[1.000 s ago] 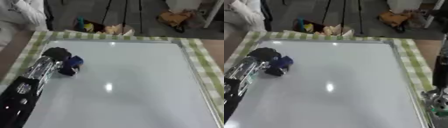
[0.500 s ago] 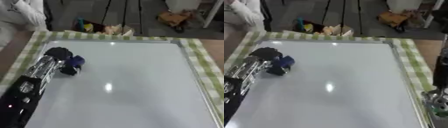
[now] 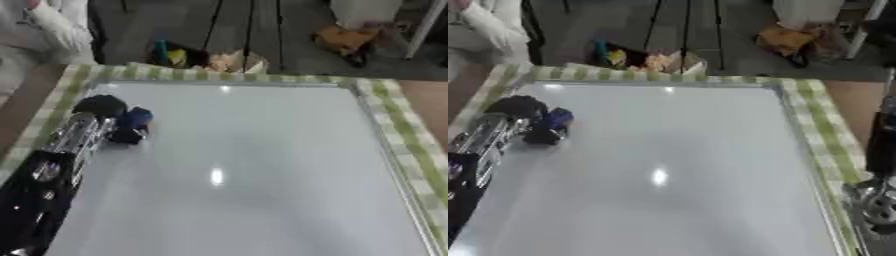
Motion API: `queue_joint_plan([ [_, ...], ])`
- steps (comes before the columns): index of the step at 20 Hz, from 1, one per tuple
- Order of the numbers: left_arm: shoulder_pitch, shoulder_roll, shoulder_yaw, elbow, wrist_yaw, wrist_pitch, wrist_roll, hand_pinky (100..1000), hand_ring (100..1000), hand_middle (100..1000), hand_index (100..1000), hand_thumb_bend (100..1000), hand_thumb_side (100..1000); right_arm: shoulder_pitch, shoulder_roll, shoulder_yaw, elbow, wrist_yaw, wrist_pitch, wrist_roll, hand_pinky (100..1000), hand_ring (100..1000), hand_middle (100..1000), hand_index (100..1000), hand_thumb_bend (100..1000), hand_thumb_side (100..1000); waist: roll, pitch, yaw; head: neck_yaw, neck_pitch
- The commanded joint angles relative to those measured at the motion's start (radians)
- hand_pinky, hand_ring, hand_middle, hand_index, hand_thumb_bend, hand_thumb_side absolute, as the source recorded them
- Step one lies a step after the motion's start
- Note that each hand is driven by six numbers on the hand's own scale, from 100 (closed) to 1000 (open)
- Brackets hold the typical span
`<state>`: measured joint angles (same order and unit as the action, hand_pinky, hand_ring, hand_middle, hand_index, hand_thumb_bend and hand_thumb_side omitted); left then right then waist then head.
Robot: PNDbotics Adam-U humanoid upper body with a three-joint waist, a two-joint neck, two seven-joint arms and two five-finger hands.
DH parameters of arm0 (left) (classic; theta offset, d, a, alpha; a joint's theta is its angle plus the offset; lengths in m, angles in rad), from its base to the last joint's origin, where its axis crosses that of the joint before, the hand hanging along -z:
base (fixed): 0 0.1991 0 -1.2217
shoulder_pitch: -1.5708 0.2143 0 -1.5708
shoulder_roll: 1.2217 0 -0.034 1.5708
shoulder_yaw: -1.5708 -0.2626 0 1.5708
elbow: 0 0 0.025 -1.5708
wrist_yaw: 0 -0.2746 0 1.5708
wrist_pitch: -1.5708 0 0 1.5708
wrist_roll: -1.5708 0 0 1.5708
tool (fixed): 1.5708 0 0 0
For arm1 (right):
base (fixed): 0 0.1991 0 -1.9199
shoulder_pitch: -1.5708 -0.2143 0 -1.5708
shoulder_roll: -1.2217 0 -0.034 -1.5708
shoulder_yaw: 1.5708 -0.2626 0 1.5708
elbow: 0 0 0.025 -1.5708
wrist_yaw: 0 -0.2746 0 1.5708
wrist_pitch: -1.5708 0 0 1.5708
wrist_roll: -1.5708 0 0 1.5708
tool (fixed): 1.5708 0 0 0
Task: Wipe the whiteboard clean with a brush.
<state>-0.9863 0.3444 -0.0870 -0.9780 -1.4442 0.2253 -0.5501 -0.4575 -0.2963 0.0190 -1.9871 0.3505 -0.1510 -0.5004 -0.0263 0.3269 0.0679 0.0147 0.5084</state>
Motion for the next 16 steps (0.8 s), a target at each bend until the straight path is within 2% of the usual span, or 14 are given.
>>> queue_joint_plan([
  [1,0.013,0.039,0.008,0.045,-0.013,0.006,-0.004,228,422,382,612,100,737,-0.007,-0.013,-0.008,-0.013,0.001,0.002,-0.002,842,920,658,856,100,1000,-0.001,-0.013,0.002,-0.002,-0.003],
  [6,0.03,0.056,-0.02,-0.007,0.0,-0.027,-0.001,227,422,382,612,100,733,-0.007,-0.014,-0.008,-0.013,0.003,0.002,-0.002,841,920,659,855,100,1000,0.0,-0.016,0.004,-0.003,-0.004],
  [11,0.057,0.083,-0.074,-0.115,0.051,-0.084,-0.015,219,418,379,609,100,735,-0.008,-0.016,-0.008,-0.013,0.003,0.002,-0.002,841,919,659,855,100,1000,0.001,-0.017,0.005,-0.005,-0.003],
  [16,0.078,0.112,-0.119,-0.213,0.093,-0.123,-0.065,225,421,381,611,100,739,-0.009,-0.017,-0.009,-0.013,0.004,0.002,-0.003,841,919,660,855,100,1000,0.001,-0.018,0.004,-0.004,-0.002],
])
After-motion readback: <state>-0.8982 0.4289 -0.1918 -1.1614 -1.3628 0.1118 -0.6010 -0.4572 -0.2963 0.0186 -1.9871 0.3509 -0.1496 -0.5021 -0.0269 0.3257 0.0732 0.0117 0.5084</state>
